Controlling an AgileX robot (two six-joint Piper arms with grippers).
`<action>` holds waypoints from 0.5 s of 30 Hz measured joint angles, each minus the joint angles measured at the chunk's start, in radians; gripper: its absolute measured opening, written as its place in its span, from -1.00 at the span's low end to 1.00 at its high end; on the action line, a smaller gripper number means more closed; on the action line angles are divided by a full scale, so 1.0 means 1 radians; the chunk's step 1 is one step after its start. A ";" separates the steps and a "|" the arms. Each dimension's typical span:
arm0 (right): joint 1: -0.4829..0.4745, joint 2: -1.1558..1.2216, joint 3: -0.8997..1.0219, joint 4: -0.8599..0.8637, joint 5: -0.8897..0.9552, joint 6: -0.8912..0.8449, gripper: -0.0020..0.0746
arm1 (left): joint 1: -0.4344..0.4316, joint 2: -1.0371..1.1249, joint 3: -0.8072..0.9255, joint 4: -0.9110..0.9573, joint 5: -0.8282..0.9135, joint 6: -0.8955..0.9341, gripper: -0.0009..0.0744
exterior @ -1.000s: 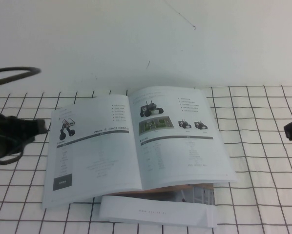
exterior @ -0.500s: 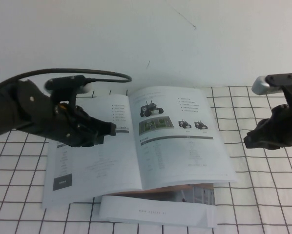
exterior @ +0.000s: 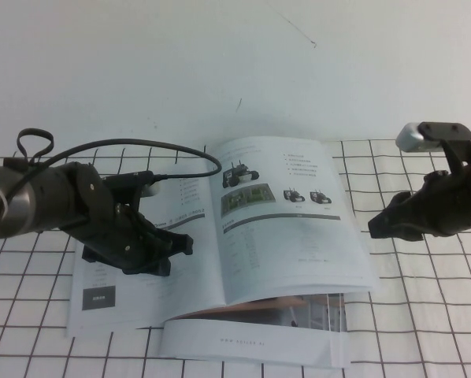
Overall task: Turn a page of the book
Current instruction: Open the closed book
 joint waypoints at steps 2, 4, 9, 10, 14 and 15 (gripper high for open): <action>0.000 0.027 0.000 0.044 0.000 -0.032 -0.04 | 0.000 0.002 -0.004 0.004 0.004 -0.005 -0.98; 0.000 0.060 0.000 0.101 0.000 -0.080 0.04 | 0.000 0.004 -0.004 0.006 0.008 -0.006 -0.98; 0.000 0.133 0.000 0.196 -0.016 -0.176 0.10 | 0.000 0.004 -0.006 0.008 0.010 -0.007 -0.98; 0.000 0.146 0.000 0.203 -0.025 -0.184 0.10 | 0.000 0.004 -0.006 0.008 0.010 -0.007 -0.98; 0.000 0.187 -0.020 0.213 -0.029 -0.196 0.11 | 0.000 0.004 -0.006 0.008 0.010 -0.007 -0.98; 0.000 0.199 -0.029 0.221 -0.022 -0.198 0.11 | 0.000 0.004 -0.006 0.008 0.010 -0.007 -0.98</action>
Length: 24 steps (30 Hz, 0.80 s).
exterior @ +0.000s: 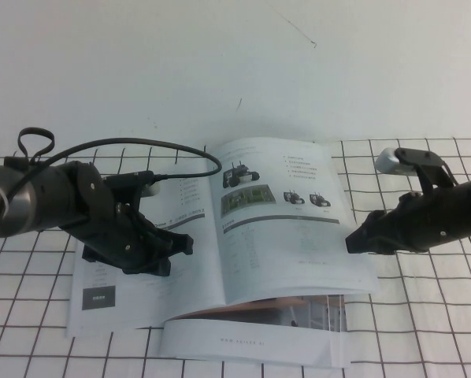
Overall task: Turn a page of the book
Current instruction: Open the closed book
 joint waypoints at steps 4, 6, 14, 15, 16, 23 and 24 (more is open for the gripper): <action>0.000 0.040 -0.022 0.048 0.023 -0.027 0.11 | 0.000 0.000 0.000 0.002 0.000 0.000 -0.98; 0.000 0.052 -0.028 0.076 0.035 -0.054 0.11 | 0.000 0.000 0.000 0.002 0.000 -0.002 -0.98; 0.000 0.085 -0.030 0.143 0.067 -0.109 0.11 | 0.000 0.000 0.000 0.002 0.000 -0.004 -0.98; 0.000 0.088 -0.030 0.157 0.074 -0.120 0.11 | 0.000 0.000 0.000 0.002 0.000 -0.004 -0.98; 0.000 0.093 -0.030 0.172 0.081 -0.132 0.11 | 0.000 0.000 0.000 0.002 0.000 -0.004 -0.98; 0.000 0.104 -0.030 0.309 0.153 -0.238 0.11 | 0.000 0.000 0.000 0.002 0.000 -0.004 -0.98; 0.000 0.104 -0.030 0.336 0.164 -0.254 0.11 | 0.000 0.000 0.000 0.002 0.000 -0.004 -0.98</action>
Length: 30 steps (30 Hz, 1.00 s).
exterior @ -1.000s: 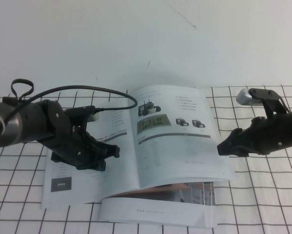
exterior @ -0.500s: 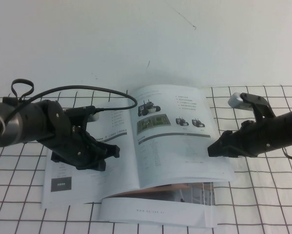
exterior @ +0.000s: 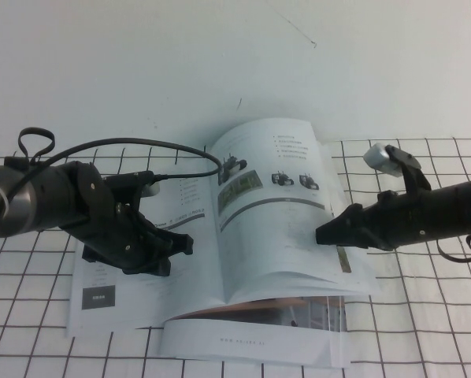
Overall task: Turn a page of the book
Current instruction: Open the closed book
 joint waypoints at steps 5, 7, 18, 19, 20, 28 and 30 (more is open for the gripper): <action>0.000 0.000 0.000 0.122 0.078 -0.099 0.11 | 0.000 0.000 0.000 0.000 0.000 0.000 -0.98; 0.000 0.000 0.000 0.155 0.111 -0.127 0.11 | 0.000 0.000 0.000 0.000 0.000 0.000 -0.98; 0.003 0.000 0.000 0.282 0.282 -0.230 0.11 | 0.000 -0.002 0.000 0.000 0.000 0.000 -0.98; 0.005 0.000 0.000 0.282 0.292 -0.235 0.11 | 0.000 -0.005 0.000 0.002 0.000 0.000 -0.98; 0.010 0.000 0.000 0.282 0.299 -0.235 0.11 | 0.000 -0.009 0.000 0.002 0.002 0.000 -0.98; 0.076 0.000 -0.006 0.283 0.321 -0.239 0.11 | 0.000 -0.125 0.000 0.026 0.056 0.000 -0.98; 0.135 0.002 -0.054 0.283 0.327 -0.239 0.11 | 0.000 -0.272 -0.017 0.054 0.074 -0.003 -0.98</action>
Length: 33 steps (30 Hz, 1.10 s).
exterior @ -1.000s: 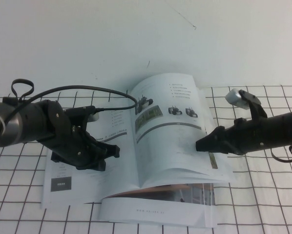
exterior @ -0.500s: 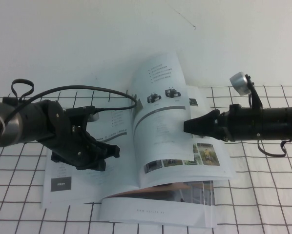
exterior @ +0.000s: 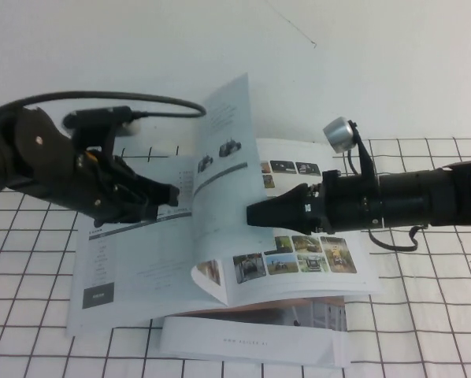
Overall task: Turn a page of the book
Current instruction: Open the closed book
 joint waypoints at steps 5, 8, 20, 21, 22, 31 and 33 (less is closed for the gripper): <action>0.068 0.000 -0.064 0.000 0.008 0.000 0.11 | 0.000 -0.161 -0.025 0.011 0.002 0.002 -0.98; 0.104 0.000 -0.096 0.000 0.008 -0.002 0.11 | 0.000 -0.238 -0.029 0.025 0.002 0.004 -0.98; 0.229 0.006 -0.171 -0.040 -0.037 -0.004 0.11 | 0.000 -0.320 -0.031 0.015 -0.021 0.004 -0.98; 0.238 0.011 -0.171 -0.042 -0.039 -0.004 0.11 | 0.000 -0.316 -0.031 0.005 -0.038 0.004 -0.98; 0.247 0.016 -0.171 -0.047 -0.041 -0.004 0.11 | 0.000 -0.310 -0.031 -0.004 -0.058 0.004 -0.98; 0.270 0.037 -0.171 -0.069 0.006 -0.004 0.11 | 0.000 -0.115 -0.031 0.023 -0.053 0.027 -0.98; 0.259 0.037 -0.171 -0.086 0.034 0.003 0.11 | 0.000 -0.044 -0.031 0.058 -0.007 0.018 -0.98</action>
